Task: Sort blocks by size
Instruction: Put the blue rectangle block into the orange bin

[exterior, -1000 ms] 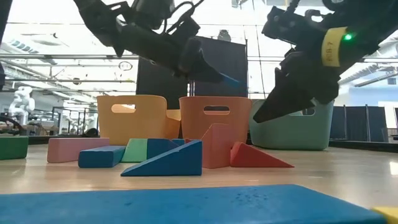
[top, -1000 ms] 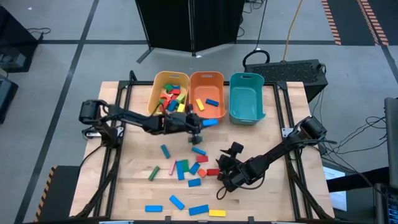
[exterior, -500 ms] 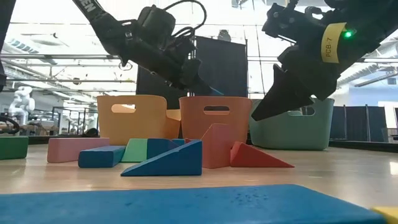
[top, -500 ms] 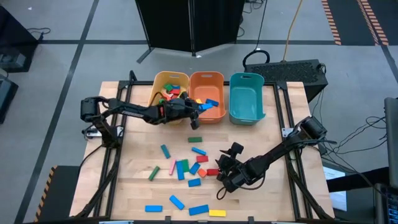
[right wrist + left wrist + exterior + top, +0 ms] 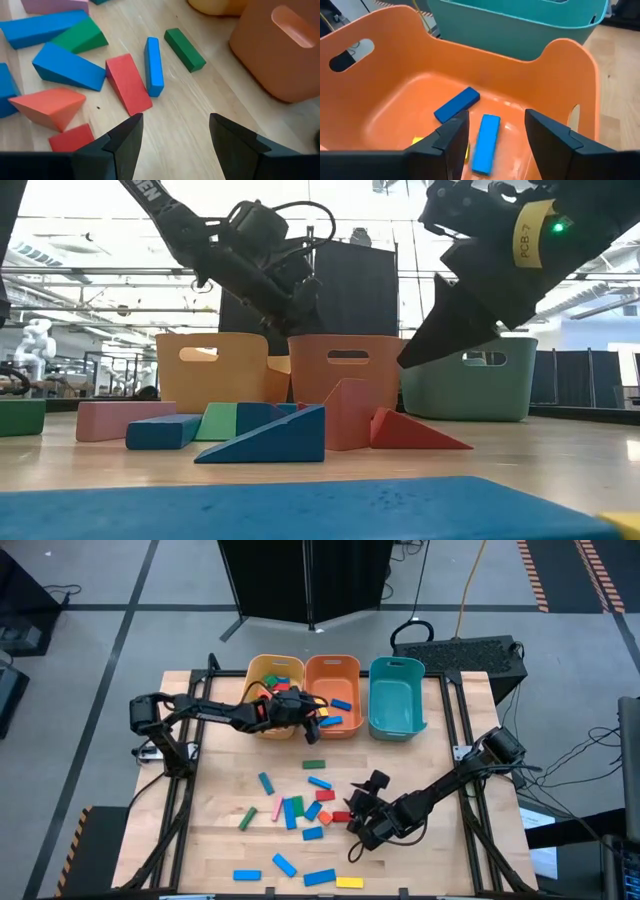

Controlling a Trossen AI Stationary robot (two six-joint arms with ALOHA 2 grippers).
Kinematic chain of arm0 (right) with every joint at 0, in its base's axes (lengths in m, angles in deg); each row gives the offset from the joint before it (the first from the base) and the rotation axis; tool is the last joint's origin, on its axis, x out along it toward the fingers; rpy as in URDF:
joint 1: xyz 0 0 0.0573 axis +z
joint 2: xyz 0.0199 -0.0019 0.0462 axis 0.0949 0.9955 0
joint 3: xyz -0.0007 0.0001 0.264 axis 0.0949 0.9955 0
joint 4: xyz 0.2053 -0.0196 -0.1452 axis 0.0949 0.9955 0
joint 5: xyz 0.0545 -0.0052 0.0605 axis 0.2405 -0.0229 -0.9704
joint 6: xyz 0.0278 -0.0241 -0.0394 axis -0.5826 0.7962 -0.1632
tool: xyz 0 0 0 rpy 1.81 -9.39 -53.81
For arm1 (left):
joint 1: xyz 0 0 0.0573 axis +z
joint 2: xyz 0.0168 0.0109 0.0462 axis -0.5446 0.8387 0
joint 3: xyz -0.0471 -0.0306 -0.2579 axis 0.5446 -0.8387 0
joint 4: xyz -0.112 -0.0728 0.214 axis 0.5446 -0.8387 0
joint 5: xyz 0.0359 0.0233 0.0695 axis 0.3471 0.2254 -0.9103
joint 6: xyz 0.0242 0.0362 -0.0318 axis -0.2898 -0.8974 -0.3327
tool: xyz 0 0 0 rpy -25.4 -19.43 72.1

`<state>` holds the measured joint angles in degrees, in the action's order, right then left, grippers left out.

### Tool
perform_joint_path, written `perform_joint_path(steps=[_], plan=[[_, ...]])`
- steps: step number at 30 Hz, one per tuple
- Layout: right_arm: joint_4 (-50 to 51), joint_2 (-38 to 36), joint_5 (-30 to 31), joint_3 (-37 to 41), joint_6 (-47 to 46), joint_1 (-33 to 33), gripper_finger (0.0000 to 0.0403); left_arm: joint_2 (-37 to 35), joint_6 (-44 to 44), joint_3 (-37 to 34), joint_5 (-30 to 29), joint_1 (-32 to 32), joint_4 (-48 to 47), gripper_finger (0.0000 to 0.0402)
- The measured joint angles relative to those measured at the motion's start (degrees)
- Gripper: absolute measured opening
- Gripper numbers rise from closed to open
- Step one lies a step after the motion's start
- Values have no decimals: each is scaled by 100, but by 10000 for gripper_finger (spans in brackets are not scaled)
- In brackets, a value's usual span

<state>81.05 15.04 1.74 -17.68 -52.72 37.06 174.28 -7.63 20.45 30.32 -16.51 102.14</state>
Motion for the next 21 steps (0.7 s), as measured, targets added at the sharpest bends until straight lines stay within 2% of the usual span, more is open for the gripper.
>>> perform_joint_path(steps=[2,7,9,14,17,21], plan=[[-94,0,17,0,135,-9,215,0,0,0,28,0,10,197],[-506,0,9,0,908,-195,215,-226,-364,4,748,-55,-322,198],[-618,0,-69,2,1322,-321,215,-387,-470,4,769,-120,-619,198],[-1149,13,-1069,2,2101,-883,215,-977,-567,4,760,-312,-1413,198],[-1404,129,-1453,2,2347,-1174,215,-1358,-710,4,756,-513,-1936,198],[-1706,269,-2065,2,2559,-1399,215,-1784,-765,-78,363,-842,-2326,198]])
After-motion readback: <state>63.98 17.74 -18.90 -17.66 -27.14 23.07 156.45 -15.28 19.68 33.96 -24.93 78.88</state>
